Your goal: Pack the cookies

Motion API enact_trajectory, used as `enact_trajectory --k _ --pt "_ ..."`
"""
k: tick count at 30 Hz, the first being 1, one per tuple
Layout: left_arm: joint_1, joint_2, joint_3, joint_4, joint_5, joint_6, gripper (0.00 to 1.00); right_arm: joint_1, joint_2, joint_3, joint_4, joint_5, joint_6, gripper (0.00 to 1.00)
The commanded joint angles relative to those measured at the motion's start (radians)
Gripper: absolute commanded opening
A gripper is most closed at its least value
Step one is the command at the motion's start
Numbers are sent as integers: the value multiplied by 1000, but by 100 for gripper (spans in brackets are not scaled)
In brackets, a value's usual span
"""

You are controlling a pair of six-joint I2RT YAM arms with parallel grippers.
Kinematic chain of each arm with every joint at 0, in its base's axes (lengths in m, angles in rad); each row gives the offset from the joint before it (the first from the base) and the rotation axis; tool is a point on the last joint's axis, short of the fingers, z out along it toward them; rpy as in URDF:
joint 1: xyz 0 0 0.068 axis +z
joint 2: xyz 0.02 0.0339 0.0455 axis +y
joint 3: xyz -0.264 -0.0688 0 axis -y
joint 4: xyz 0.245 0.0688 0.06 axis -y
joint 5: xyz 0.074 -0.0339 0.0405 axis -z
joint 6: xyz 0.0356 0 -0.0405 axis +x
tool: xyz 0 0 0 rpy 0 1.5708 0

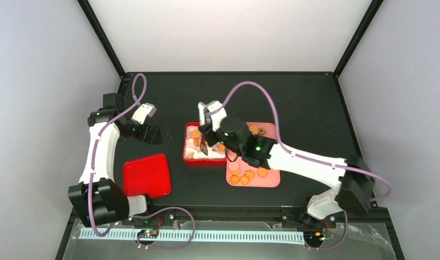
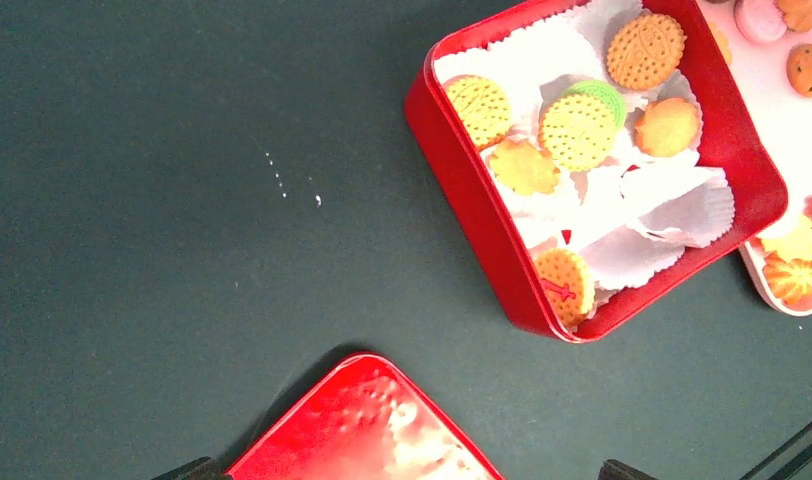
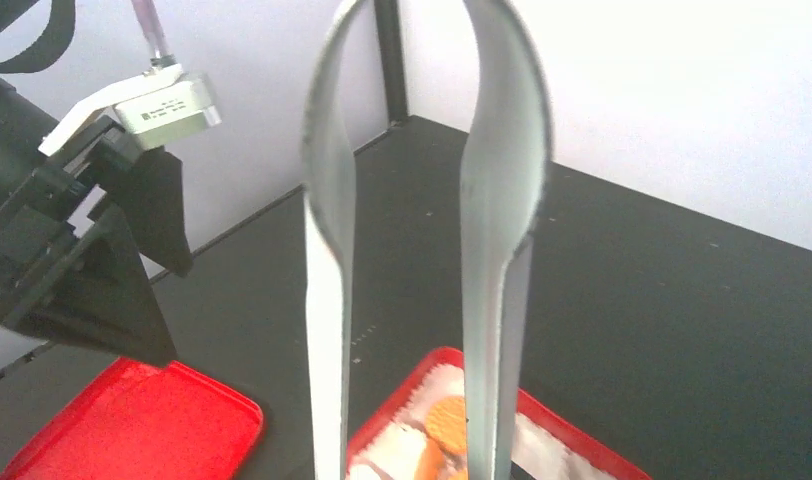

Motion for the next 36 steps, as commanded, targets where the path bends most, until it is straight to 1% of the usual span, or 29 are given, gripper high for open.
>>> enact_trajectory --k 1,5,8,11,19,28,36 --pt "11 -6 47 -22 10 6 99 -3 -169 -156 -39 101 -4 42" --pt "11 -7 57 -25 14 6 99 -3 -311 -311 -71 133 34 43" --pt "12 -9 60 -24 13 4 99 -4 -387 -383 -78 151 63 43" --pt "11 -6 62 -26 18 0 99 -3 -420 -422 -75 153 84 43" --pt "11 -10 61 -29 9 3 99 -3 -374 -447 -10 129 102 44" --pt "11 -5 77 -35 10 2 99 -13 -264 -451 100 175 80 43" --pt "11 -2 91 -42 7 5 99 -17 -195 -477 111 170 90 42"
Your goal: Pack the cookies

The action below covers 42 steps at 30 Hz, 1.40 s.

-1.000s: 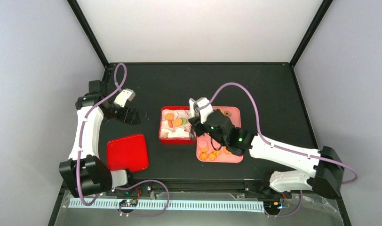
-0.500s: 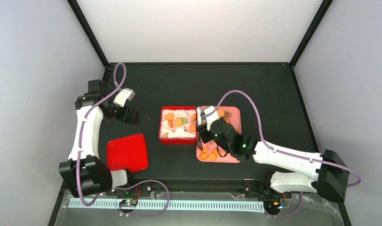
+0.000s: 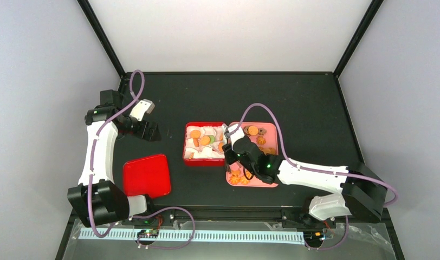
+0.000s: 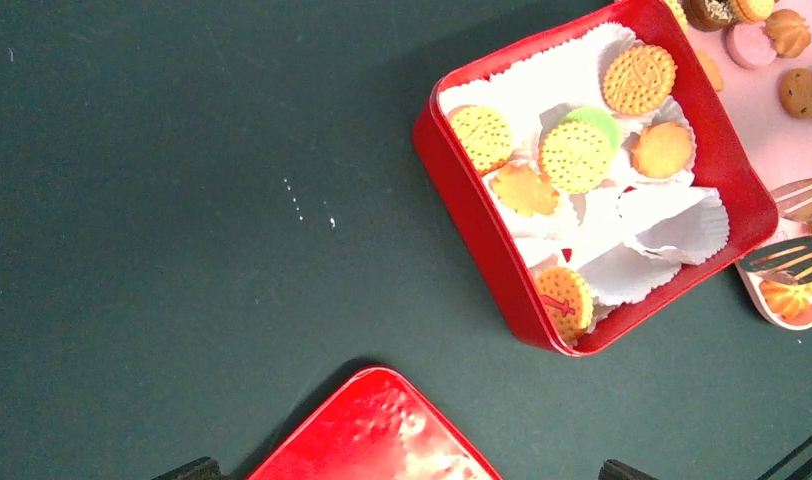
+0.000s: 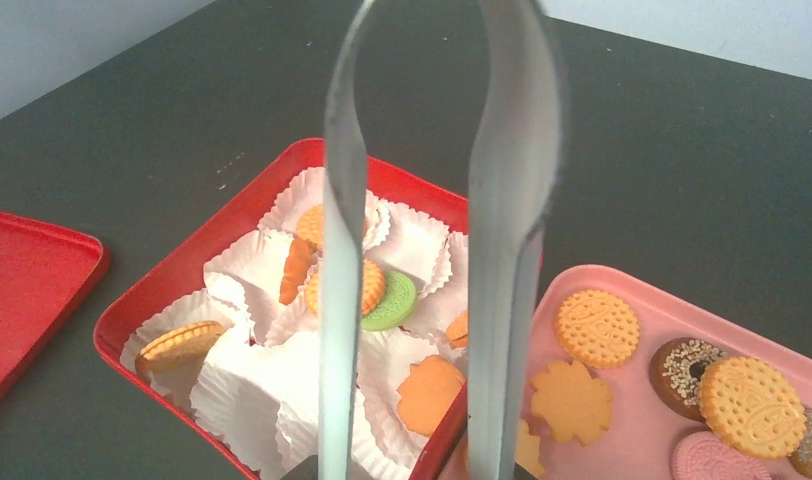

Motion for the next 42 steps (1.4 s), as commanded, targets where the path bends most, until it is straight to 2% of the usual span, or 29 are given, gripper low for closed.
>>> enact_trajectory --k 1,5,10,21,42 --pt "7 -1 41 -28 4 5 99 -6 8 -28 58 37 14 42" --pt "7 4 47 -31 9 0 99 -8 -4 -41 51 37 19 38" --pt "7 5 53 -35 16 -5 99 -9 -39 -25 38 51 1 25" --pt "6 5 47 -35 17 -6 99 -25 -87 31 -3 86 -58 3" --pt "7 5 35 -33 21 -5 99 -41 -171 35 -20 17 -11 1"
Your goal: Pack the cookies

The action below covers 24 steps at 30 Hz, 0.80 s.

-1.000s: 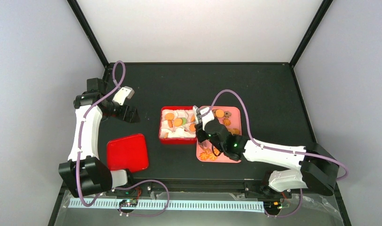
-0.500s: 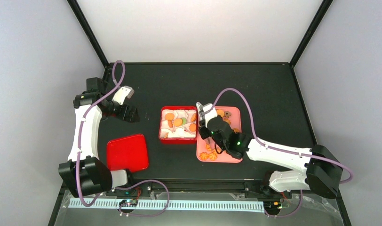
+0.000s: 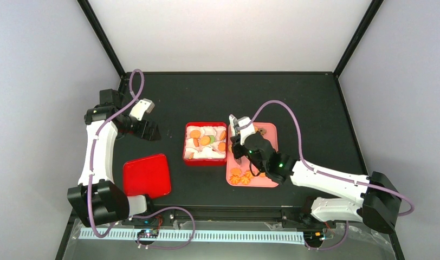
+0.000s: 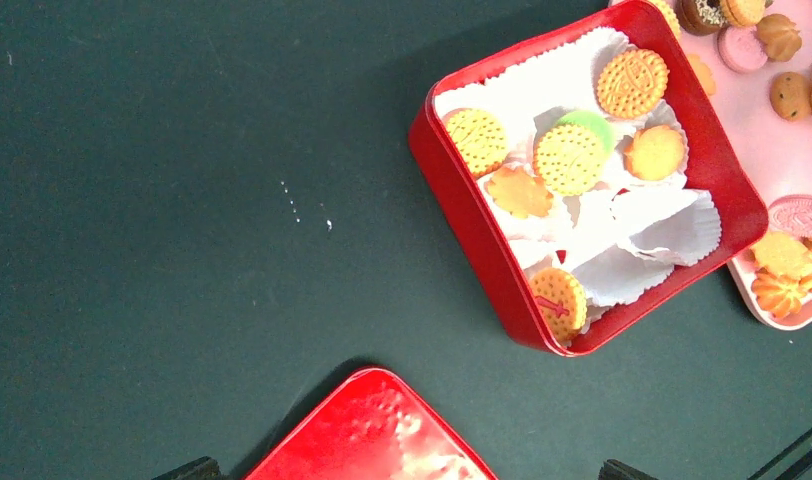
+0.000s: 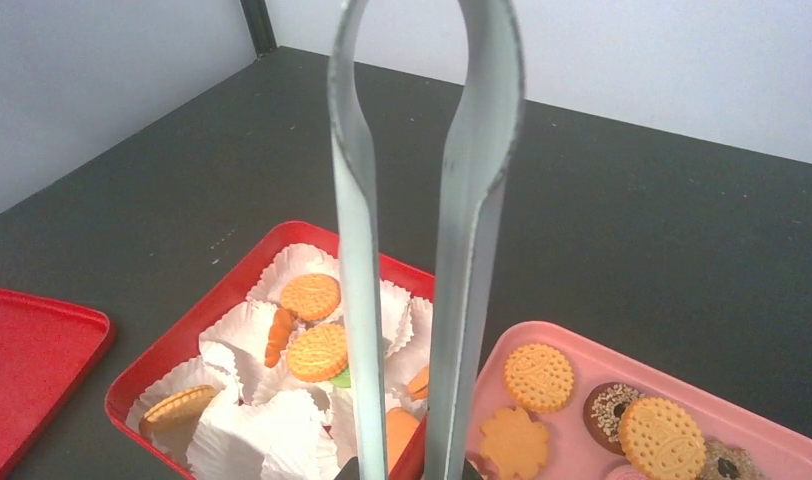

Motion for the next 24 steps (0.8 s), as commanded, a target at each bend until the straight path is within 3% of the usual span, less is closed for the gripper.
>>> enact_trajectory --k 1,8,16,24 --pt "7 3 19 -19 13 -3 99 -6 -34 51 8 -20 8 1" --pt "6 3 13 -13 15 -9 99 -6 -16 216 -6 -105 -39 1" --pt "7 -10 4 -16 5 -2 99 -5 229 388 34 -206 -25 1" --pt "6 -9 -6 -8 16 1 99 -5 382 437 87 -212 3 1"
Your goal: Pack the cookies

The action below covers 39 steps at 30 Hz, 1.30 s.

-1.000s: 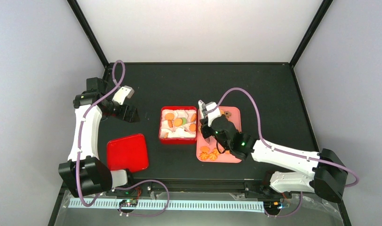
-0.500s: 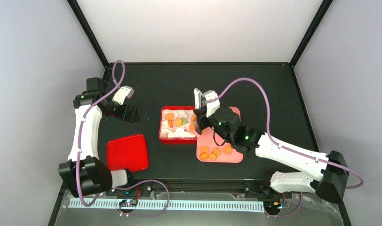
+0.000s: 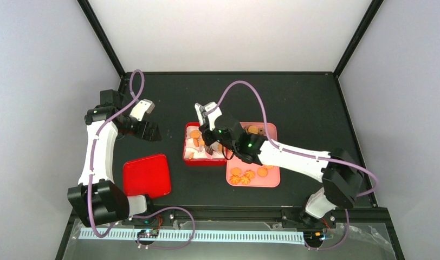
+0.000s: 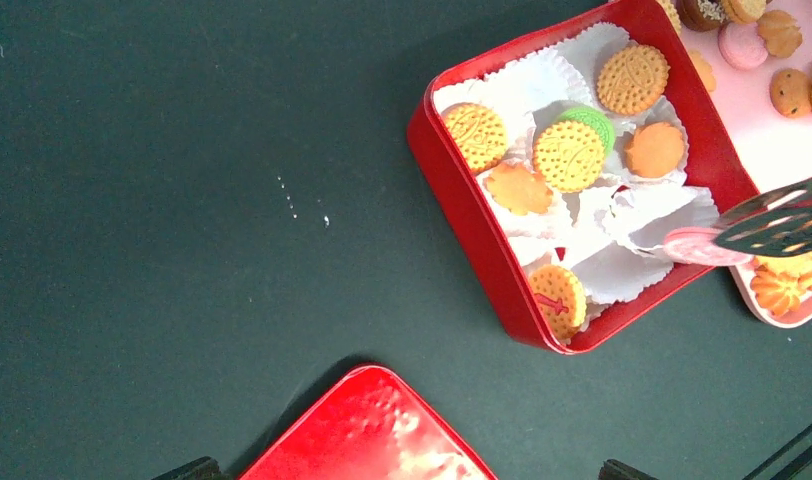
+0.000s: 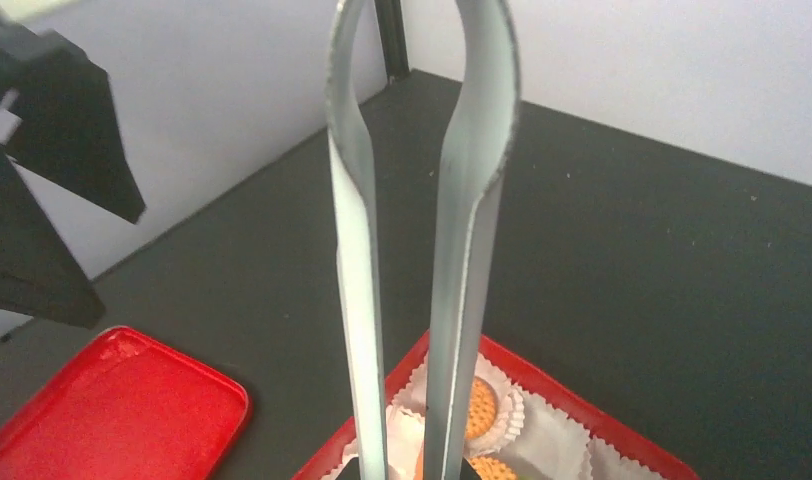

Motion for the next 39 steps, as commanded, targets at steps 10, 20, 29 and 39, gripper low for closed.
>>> enact_trajectory --k 10,20,29,39 --pt "7 -5 -6 -1 14 8 99 -4 100 53 107 3 37 2" --pt "6 -9 -6 -3 8 10 99 -5 95 60 93 19 26 28" --pt "6 -12 2 -11 6 12 99 -4 -3 13 85 60 5 37" --pt "6 -12 13 -14 33 11 99 -4 -333 -291 7 170 35 37"
